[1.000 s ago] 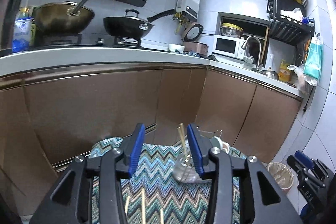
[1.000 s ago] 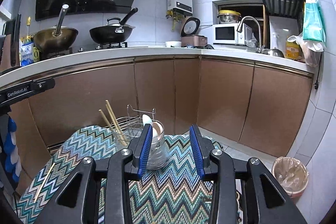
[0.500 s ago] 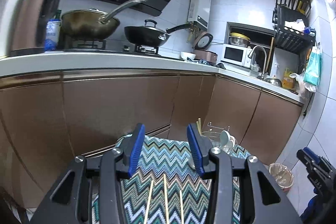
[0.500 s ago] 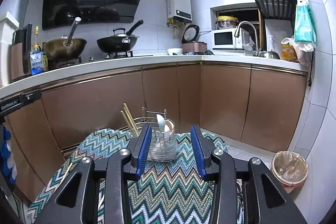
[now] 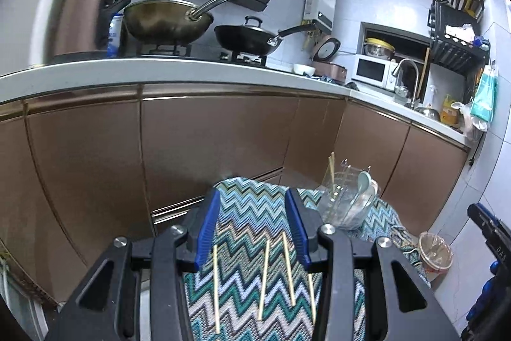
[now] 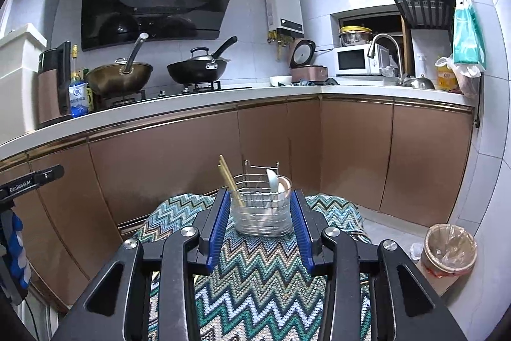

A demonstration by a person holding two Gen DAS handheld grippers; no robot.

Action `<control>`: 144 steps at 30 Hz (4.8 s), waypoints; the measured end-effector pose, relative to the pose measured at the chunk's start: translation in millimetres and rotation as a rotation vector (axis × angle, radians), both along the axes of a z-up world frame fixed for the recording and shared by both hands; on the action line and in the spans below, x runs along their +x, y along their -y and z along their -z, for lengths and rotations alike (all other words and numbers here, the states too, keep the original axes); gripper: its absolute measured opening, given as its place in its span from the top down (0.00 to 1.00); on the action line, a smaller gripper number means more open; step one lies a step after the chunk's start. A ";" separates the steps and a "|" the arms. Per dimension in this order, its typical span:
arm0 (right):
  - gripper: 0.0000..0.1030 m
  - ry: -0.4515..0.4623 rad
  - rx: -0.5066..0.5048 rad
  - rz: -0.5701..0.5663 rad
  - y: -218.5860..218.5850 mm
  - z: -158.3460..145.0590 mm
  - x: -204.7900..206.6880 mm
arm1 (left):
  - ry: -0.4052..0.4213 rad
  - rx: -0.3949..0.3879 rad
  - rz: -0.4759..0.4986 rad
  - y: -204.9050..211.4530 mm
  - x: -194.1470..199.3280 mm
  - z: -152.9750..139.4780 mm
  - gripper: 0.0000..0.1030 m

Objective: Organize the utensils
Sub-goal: 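Withdraw both open grippers from the holder back over the chopsticks, then grasp a bamboo chopstick with the right gripper while the left gripper grasps another, then carry both chopsticks over the wire utensil holder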

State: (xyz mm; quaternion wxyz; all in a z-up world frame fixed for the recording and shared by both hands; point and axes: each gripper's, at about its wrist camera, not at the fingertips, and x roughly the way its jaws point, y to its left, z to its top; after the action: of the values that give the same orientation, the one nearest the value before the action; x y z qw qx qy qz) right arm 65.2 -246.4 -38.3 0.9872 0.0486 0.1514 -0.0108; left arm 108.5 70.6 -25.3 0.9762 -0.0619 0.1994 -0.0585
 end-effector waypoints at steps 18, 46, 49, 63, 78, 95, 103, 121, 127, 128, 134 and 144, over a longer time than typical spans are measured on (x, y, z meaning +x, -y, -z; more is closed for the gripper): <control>0.63 -0.098 -0.032 -0.057 -23.4 23.3 24.2 | -0.187 0.011 0.036 -3.4 39.8 50.0 0.61; 0.75 -0.708 0.066 -0.335 -65.7 160.2 196.1 | -0.848 0.045 0.260 77.8 241.7 207.0 0.71; 0.78 -0.759 0.062 -0.353 -71.8 171.4 214.2 | -0.871 0.051 0.287 81.9 248.2 213.1 0.77; 0.83 -0.950 0.012 -0.375 -109.1 217.6 271.9 | -0.923 0.080 0.353 102.0 269.7 231.0 0.89; 0.95 -0.929 0.119 -0.357 -97.8 215.1 270.6 | -0.903 0.084 0.323 99.3 267.6 230.6 0.95; 0.95 -0.671 0.120 -0.438 -77.9 128.0 189.5 | -0.674 0.049 0.269 67.9 203.3 152.6 0.95; 0.95 -0.518 0.086 -0.464 -78.4 88.2 139.0 | -0.501 -0.016 0.280 60.9 157.9 106.2 0.95; 0.95 -0.411 0.104 -0.388 -27.1 88.8 113.7 | -0.354 -0.021 0.388 111.8 117.8 68.5 0.95; 0.95 -0.287 0.098 -0.347 -2.8 60.6 130.1 | -0.241 -0.063 0.410 137.7 135.5 37.6 0.95; 0.95 -0.247 0.099 -0.340 2.0 50.1 136.0 | -0.212 -0.075 0.410 142.3 140.5 29.4 0.95; 0.95 -0.030 0.129 -0.293 24.9 0.0 169.5 | -0.020 -0.168 0.390 163.2 173.8 -17.6 0.95; 0.95 0.249 0.134 -0.239 36.2 -37.6 231.4 | 0.257 -0.224 0.264 201.7 229.9 -39.1 0.95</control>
State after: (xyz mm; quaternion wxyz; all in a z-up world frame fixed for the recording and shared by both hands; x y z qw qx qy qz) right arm 296.6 -282.5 -0.7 0.9871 0.0970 0.0330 0.1228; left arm 338.4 -131.1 13.8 0.9645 -0.1352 0.0720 -0.2152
